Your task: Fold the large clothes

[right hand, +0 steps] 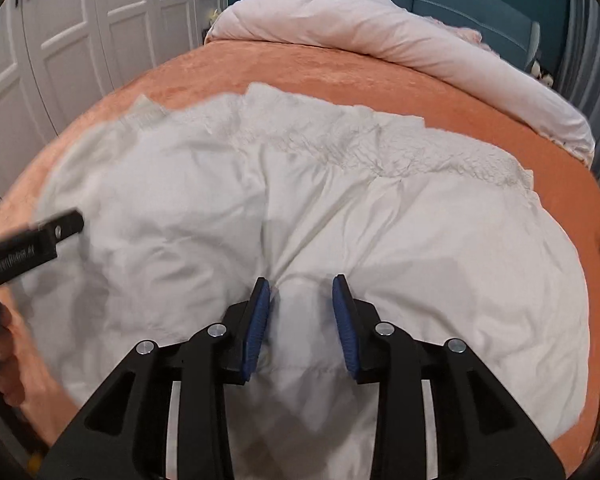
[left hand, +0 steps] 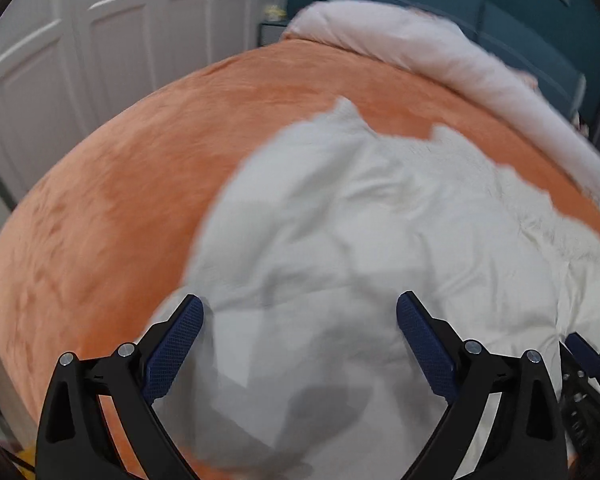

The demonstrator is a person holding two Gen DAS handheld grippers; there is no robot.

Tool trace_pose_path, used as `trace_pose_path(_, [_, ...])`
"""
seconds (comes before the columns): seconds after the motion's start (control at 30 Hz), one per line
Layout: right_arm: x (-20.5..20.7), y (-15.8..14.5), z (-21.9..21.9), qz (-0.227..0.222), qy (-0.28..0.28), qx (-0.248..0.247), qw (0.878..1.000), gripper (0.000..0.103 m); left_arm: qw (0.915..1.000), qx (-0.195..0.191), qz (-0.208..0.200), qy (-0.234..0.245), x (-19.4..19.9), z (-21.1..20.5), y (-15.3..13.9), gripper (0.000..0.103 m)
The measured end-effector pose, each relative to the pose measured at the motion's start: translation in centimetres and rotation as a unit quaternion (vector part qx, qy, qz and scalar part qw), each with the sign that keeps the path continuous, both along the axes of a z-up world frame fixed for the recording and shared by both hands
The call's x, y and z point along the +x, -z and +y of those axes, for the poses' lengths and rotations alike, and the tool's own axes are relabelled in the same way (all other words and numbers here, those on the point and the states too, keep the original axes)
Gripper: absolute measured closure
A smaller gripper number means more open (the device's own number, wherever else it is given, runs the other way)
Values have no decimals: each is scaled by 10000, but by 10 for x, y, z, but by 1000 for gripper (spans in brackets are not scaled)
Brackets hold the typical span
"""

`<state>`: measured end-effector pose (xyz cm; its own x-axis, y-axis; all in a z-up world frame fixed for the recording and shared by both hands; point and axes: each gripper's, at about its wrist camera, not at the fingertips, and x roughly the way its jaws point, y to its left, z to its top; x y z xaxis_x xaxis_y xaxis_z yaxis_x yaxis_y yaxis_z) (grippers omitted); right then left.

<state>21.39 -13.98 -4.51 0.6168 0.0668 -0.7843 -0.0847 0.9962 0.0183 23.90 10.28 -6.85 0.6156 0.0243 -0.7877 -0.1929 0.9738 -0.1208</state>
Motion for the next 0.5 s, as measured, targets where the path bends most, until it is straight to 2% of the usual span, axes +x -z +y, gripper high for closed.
trace_pose_path(0.07, [-3,-18,-9,-183,112,457,9987,71,9997,-193,-62,-145,-10,22,-5,8])
trace_pose_path(0.23, [24,-32,-22,-167,387,817,9958,71,9956,-725,72,-595,-22,64,-1,7])
trace_pose_path(0.37, [49,2,-26,582,516,931,9926,71,9920,-1040,303,-654,-17,75,15,7])
trace_pose_path(0.43, [37,-4,-37,414,641,1144,9905,72,9874,-1297,544,-726,-17,83,28,7])
trace_pose_path(0.5, [12,-25,-60,-21,901,1214,9885,68,9839,-1545,488,-751,-24,90,31,7])
